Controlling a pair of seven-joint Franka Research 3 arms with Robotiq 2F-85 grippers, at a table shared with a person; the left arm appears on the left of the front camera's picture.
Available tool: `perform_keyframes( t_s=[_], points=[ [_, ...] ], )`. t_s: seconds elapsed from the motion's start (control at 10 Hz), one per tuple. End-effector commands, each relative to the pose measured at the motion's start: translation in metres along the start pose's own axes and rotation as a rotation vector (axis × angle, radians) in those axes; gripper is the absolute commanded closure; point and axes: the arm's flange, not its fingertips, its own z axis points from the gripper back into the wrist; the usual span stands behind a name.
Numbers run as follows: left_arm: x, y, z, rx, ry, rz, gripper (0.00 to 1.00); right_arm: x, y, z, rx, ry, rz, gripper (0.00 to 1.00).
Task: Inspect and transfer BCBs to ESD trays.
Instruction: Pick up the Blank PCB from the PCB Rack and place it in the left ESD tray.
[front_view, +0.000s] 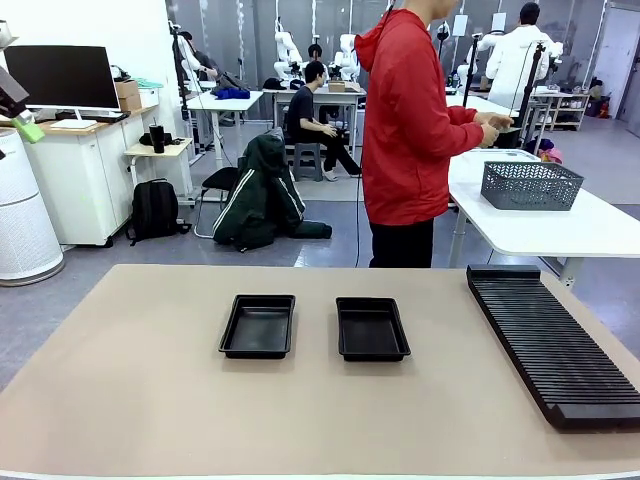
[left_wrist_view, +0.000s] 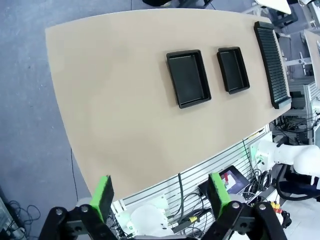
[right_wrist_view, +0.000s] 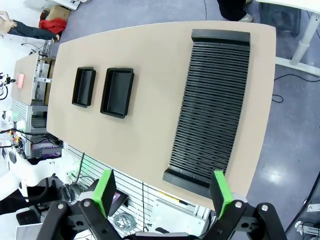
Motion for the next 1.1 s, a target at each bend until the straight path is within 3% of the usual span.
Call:
perform_keyframes(
  t_s=[0.0,0.5,1.0],
  points=[
    [0.005,-0.003,0.006,-0.005,0.027,-0.022,0.0,-0.001,0.001,0.001,-0.001,-0.002,0.0,0.0],
    [-0.008,-0.002,0.011,0.067,0.012,0.085,0.0,-0.001,0.001,0.001,-0.001,-0.002,0.0,0.0],
    [-0.011,-0.001,0.013,0.073,0.019,0.103,0.0,-0.001,0.001,0.001,-0.001,-0.002,0.0,0.0]
  ],
)
